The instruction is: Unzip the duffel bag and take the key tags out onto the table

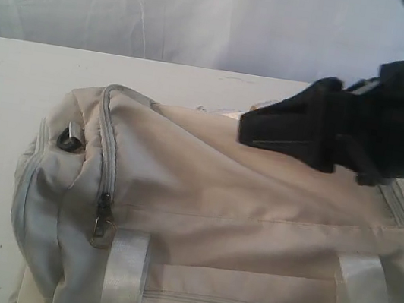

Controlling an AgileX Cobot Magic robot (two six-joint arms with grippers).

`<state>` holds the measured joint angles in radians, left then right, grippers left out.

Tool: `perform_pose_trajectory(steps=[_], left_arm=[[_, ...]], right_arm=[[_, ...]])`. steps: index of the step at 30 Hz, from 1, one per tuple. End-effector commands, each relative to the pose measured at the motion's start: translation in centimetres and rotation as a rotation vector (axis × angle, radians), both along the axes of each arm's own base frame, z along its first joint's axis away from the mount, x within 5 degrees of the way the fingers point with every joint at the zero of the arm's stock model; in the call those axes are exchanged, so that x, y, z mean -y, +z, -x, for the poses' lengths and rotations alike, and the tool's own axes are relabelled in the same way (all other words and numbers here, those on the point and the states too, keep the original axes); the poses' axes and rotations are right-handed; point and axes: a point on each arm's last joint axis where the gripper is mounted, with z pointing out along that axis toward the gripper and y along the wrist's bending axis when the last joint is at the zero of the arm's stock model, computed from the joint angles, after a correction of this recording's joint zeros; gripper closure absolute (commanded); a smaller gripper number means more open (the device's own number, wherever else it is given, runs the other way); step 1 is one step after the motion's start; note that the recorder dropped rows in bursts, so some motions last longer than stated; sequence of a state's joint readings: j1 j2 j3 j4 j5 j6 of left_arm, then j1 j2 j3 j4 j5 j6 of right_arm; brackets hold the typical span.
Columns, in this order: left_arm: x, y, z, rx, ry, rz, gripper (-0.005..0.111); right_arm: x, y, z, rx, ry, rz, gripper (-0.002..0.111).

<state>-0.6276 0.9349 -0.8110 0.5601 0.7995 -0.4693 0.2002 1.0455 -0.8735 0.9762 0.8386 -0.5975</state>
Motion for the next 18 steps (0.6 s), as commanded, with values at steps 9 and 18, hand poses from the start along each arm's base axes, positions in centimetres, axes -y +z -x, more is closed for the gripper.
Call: perform_pose_trajectory(steps=[9,18], left_arm=[[1.1,-1.9,-2.9,-0.288,-0.119,0.325,0.041],[1.0,-4.3,-4.2,-0.270,-0.073,0.334,0.041]], right_arm=[[-10.8,-8.3,-2.7,-0.001,0.302,0.173,0.051],[-13.1,-12.0,-3.8,0.132,0.335,0.338,0.051]])
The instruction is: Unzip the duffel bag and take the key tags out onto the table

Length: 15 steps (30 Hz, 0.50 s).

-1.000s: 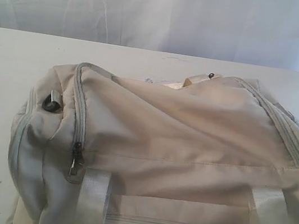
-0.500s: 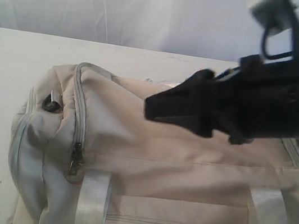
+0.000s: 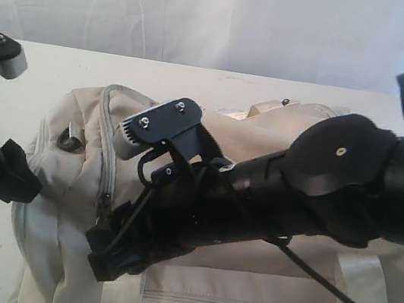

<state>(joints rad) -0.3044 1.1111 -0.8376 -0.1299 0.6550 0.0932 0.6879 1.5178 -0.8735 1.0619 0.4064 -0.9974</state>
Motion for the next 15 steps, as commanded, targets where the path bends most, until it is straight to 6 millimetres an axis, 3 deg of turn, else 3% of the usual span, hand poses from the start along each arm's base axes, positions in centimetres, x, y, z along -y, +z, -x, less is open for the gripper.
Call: perform_pose_trajectory(steps=[1,9,15], left_arm=[[0.2,-2.1,-0.4,-0.047,0.027,0.016,0.041],[0.5,-1.7,-1.2,0.021,0.038,0.055,0.041],[1.0,0.9,-0.5,0.158,-0.160,0.050,0.041]], right_arm=[[-0.6,-1.2,-0.5,0.043,0.006,0.041,0.051],[-0.8,-1.6,-0.4,0.021,0.017,0.047,0.051],[-0.8,-1.6,-0.2,0.006,0.036,0.046,0.051]])
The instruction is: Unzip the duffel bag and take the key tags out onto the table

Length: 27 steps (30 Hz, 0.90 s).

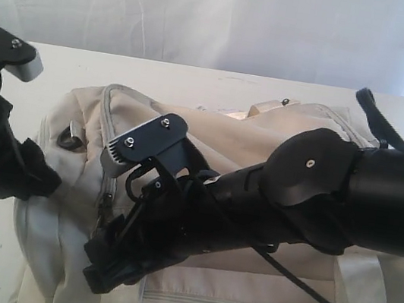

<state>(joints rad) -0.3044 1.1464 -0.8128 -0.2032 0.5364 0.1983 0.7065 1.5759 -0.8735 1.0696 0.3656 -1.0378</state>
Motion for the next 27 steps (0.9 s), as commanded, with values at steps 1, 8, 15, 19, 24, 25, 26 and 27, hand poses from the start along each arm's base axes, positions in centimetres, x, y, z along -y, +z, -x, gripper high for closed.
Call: perform_pose_trajectory(steps=[1,8,15,19,24,25,26,27], left_arm=[[0.6,1.9,0.7,0.114,-0.154,0.029,0.041],[2.0,1.7,1.2,0.201,-0.360,0.116,0.041],[2.6,-1.0,1.7,0.274,-0.577,-0.078,0.047],[2.2,-1.4,1.3,0.339,-0.603,-0.205,0.047],[2.1,-2.0,0.6,0.335,-0.591,-0.243,0.049],[2.2,-2.2,0.5,0.326,-0.593,-0.244,0.050],[2.2,-2.6,0.3,0.305,-0.597,-0.245,0.057],[2.3,-2.8,0.3,0.293,-0.600,-0.245,0.060]], right_arm=[[-0.1,0.1,0.2,0.000,0.027,0.002,0.051],[-0.1,0.1,0.2,0.003,0.030,0.005,0.051],[0.1,-0.3,0.6,-0.012,0.067,0.037,0.051],[0.4,-0.8,1.1,-0.054,0.113,0.088,0.051],[0.6,-1.0,1.3,-0.067,0.128,0.120,0.051],[0.6,-1.0,1.3,-0.067,0.128,0.120,0.051],[0.6,-1.0,1.2,-0.062,0.123,0.120,0.051],[0.6,-1.0,1.2,-0.062,0.123,0.120,0.051]])
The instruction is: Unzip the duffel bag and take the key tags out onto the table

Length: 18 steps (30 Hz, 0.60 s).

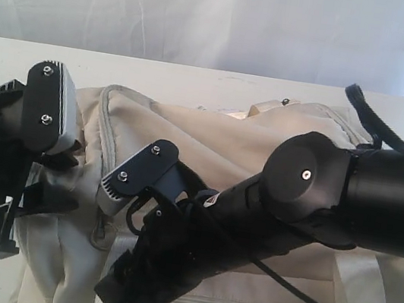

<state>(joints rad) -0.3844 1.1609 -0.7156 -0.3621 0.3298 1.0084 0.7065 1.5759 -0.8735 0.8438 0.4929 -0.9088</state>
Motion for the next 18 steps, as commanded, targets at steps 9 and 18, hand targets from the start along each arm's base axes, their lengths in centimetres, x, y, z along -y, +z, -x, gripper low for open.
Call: perform_pose_trajectory(steps=[9,18], left_arm=[[1.0,2.1,0.7,-0.119,-0.005,0.118,0.107],[0.7,3.7,1.7,-0.078,0.000,0.158,0.107]], right_arm=[[0.1,-0.1,0.0,0.007,-0.006,0.007,0.051],[0.3,0.5,-2.0,0.200,-0.134,-0.013,0.051]])
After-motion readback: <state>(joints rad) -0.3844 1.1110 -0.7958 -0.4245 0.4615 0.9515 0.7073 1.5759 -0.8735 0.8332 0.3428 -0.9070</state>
